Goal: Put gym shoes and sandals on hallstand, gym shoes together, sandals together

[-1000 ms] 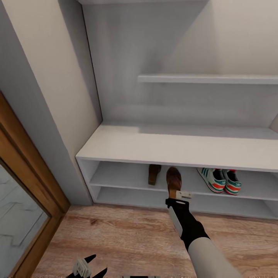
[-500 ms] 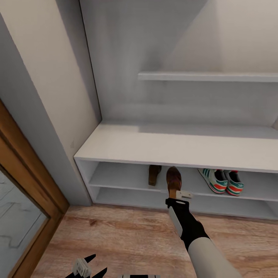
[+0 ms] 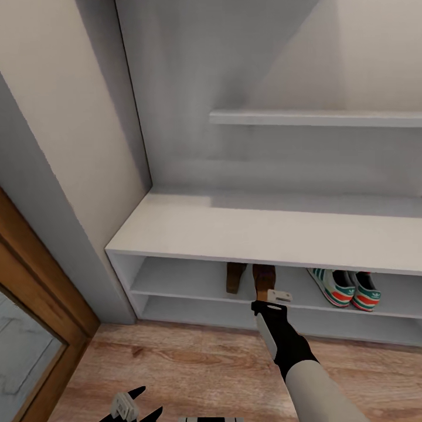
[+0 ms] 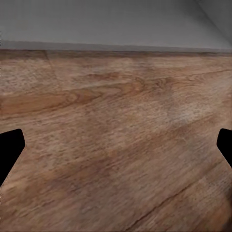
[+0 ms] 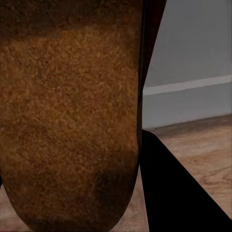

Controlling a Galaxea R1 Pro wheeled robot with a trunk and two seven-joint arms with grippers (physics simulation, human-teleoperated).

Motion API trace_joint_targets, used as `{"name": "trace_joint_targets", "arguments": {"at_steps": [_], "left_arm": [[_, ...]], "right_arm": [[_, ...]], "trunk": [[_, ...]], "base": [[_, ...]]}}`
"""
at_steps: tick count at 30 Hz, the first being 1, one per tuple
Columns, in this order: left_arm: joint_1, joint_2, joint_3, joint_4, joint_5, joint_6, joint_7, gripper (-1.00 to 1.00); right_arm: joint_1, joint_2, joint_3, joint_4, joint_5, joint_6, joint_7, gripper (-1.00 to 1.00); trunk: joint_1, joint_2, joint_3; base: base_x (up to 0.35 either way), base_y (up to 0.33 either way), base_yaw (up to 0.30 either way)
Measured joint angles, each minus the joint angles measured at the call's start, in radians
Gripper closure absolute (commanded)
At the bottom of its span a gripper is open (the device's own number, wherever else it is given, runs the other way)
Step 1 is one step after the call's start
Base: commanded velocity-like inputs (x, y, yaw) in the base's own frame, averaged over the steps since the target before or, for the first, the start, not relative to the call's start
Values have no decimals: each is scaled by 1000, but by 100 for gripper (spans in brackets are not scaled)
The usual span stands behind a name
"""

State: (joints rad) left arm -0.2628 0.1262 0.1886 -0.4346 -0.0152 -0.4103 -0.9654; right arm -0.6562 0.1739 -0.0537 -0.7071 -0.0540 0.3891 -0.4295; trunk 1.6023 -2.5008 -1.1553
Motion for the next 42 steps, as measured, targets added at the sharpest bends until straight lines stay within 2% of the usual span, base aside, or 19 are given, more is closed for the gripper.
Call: {"name": "trace_joint_targets", "arguments": {"at_steps": [27, 35, 36, 42], "left_arm": [[0, 0, 0, 3, 0, 0, 0, -100], [0, 0, 0, 3, 0, 0, 0, -100], [0, 0, 0, 3, 0, 0, 0, -100], [0, 0, 1, 3, 0, 0, 0, -100]], "right_arm": [[0, 0, 0, 0, 0, 0, 1, 100], [0, 0, 0, 0, 0, 0, 2, 100], [0, 0, 0, 0, 0, 0, 2, -100], [0, 0, 0, 0, -3, -1, -1, -100]], "trunk": [[0, 0, 0], [0, 0, 0], [0, 0, 0], [0, 0, 0]], "base": [[181, 0, 0], [43, 0, 0], [4, 0, 0], [1, 0, 0]]}}
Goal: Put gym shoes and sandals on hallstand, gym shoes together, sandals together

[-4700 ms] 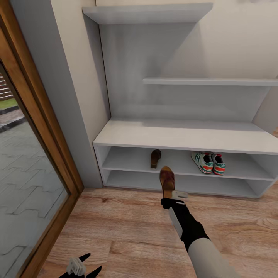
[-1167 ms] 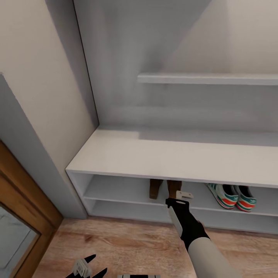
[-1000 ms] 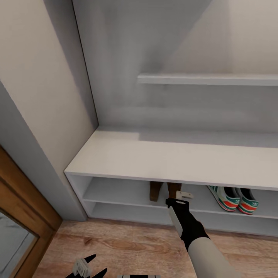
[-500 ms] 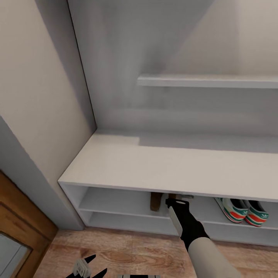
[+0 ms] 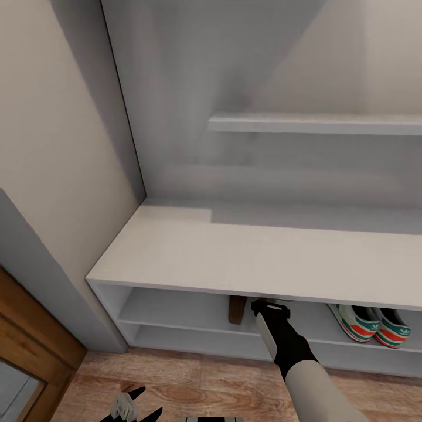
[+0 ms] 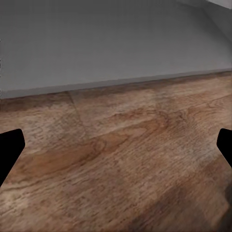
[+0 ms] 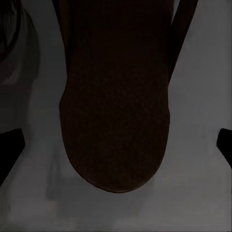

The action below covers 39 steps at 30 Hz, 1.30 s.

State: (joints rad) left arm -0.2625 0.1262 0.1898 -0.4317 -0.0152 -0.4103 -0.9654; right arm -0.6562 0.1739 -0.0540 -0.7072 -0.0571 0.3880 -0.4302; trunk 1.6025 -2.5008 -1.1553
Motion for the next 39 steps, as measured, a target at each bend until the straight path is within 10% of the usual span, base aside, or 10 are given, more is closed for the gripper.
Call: {"name": "trace_joint_targets", "arguments": {"at_steps": [17, 39], "left_arm": [[0, 0, 1, 1, 0, 0, 0, -100], [-1, 0, 2, 1, 0, 0, 0, -100]], "right_arm": [[0, 0, 0, 1, 0, 0, 0, -100], [0, 0, 0, 2, 0, 0, 0, -100]], "trunk": [[0, 0, 0], [1, 0, 0]], "base": [[-19, 0, 0], [-307, 0, 0]]}}
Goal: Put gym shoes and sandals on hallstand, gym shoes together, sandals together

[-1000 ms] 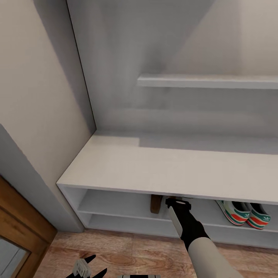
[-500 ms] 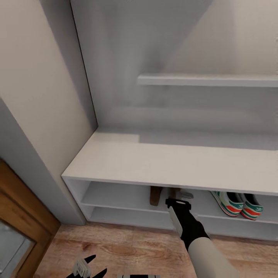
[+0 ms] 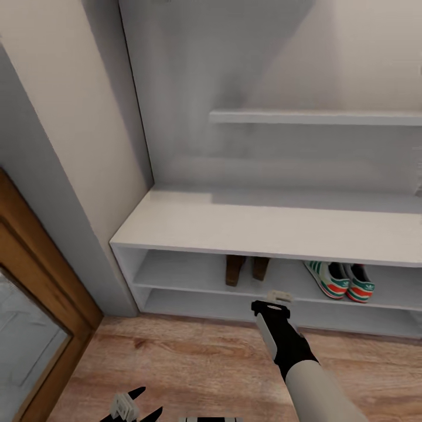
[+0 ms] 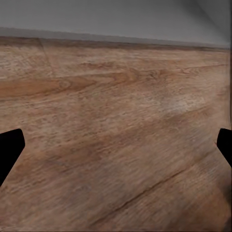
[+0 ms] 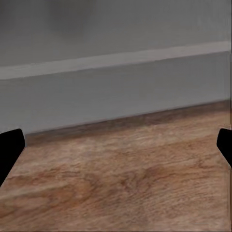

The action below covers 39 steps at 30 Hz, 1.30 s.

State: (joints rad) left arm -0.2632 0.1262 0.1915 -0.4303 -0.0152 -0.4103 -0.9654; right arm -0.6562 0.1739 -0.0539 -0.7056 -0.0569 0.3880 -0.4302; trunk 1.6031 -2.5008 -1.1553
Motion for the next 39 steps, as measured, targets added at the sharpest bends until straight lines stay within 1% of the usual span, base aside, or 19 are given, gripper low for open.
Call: {"name": "trace_joint_targets", "arguments": {"at_steps": [8, 17, 21, 23, 24, 27, 28, 31, 32, 35, 36, 39], "left_arm": [[0, 0, -1, 0, 0, 0, 0, -100], [0, 0, -1, 0, 0, 0, 5, -100], [0, 0, -3, 1, 0, 0, 30, -100], [0, 0, -3, 1, 0, 0, 50, -100], [0, 0, -5, 2, 0, 0, 69, -100], [0, 0, -6, 3, 0, 0, 92, -100], [0, 0, -7, 4, 0, 0, 108, -100], [0, 0, -7, 5, 1, 0, 112, -100], [0, 1, -8, 5, 1, 0, 114, -100], [0, 1, -5, 5, 2, -1, 115, -100], [0, 5, 1, 3, 7, -1, 117, -100], [0, 8, 3, 4, 8, -1, 117, -100]], "right_arm": [[0, 0, 0, 0, 0, 0, 0, -100], [0, 0, 0, 0, 0, 0, 0, -100], [0, 0, 1, 1, 0, 0, 0, -100], [0, 0, 1, 1, 0, 0, 0, -100], [1, 0, 1, 2, 1, 0, 1, -100], [1, 0, 1, 5, 1, 0, 1, -100], [2, 0, 1, 26, 1, -1, 4, -100], [2, 0, 1, 45, 1, -7, 5, -100], [3, 0, 1, 78, 2, -27, 5, -100], [3, 0, 2, 116, 4, -57, 5, -100], [4, -4, 2, 211, 5, -152, 5, -100], [3, -16, 4, 288, 8, -220, 5, -100]], "trunk": [[0, 0, 0], [0, 0, 0], [0, 0, 0], [0, 0, 0], [0, 0, 0], [0, 0, 0], [0, 0, 0], [-1, 0, 0], [-1, 0, 0], [-1, 0, 0], [0, 0, 0], [-1, 0, 0]], "base": [[-332, -10, 0], [-298, -118, 0], [-284, -158, 0], [-282, -164, 0], [-281, -165, 0], [-219, -178, 0], [-87, -195, 0], [-49, -199, 0], [-18, -202, 0], [-10, -203, 0], [-2, -203, 0], [-1, -204, 0]]}}
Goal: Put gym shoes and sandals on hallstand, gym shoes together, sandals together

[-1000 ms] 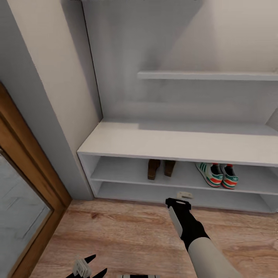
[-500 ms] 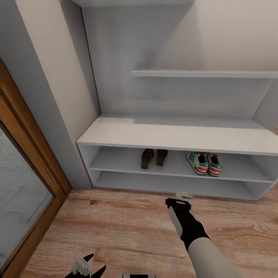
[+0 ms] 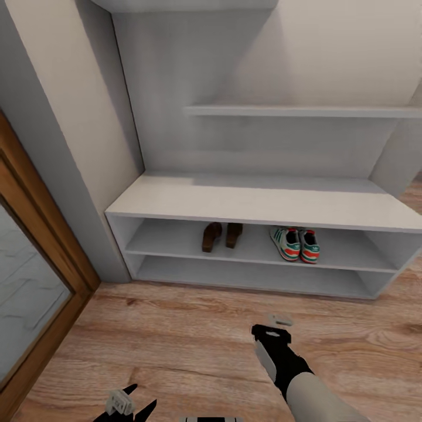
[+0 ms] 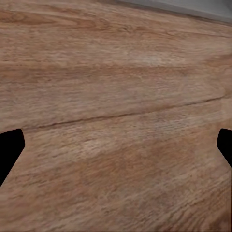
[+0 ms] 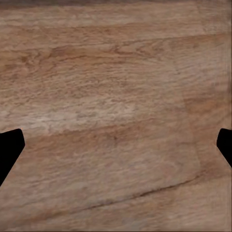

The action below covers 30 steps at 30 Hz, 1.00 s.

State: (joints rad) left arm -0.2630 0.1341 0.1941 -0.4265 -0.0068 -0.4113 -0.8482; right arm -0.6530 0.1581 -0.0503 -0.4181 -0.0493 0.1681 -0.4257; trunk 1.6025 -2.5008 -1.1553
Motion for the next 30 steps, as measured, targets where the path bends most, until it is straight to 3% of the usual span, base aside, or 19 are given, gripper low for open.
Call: {"name": "trace_joint_targets", "arguments": {"at_steps": [1, 7, 12, 19, 20, 23, 30], "left_arm": [[0, 3, 3, 2, 1, 0, 1, -100], [0, 5, 20, 3, 2, -1, 15, -100], [0, 4, 40, 3, 3, -2, 46, -100], [0, 5, 51, 5, 3, -3, 68, -100], [1, 7, 56, 5, 2, -2, 72, -100], [1, 9, 60, 7, 2, -3, 79, -100], [8, 13, 61, 12, 3, -5, 136, -100]], "right_arm": [[1, -21, 0, 100, 2, -106, 0, -100], [2, -90, 3, 321, 73, -359, 29, -100], [21, -136, 2, 372, 108, -492, 89, -100], [81, -190, 3, 385, 118, -569, 163, -100], [102, -210, 2, 387, 119, -582, 225, -100], [113, -226, 3, 388, 121, -589, 300, -100], [119, -252, 2, 388, 121, -593, 342, -100]], "trunk": [[0, 0, 0], [0, 0, 0], [0, 0, 0], [0, 0, 0], [0, 0, 0], [0, 0, 0], [0, 0, 0]], "base": [[-1, -204, 0], [0, -88, 0], [0, -18, 0], [0, -4, 0], [0, 0, 0], [0, 0, 0], [0, 0, 0]]}}
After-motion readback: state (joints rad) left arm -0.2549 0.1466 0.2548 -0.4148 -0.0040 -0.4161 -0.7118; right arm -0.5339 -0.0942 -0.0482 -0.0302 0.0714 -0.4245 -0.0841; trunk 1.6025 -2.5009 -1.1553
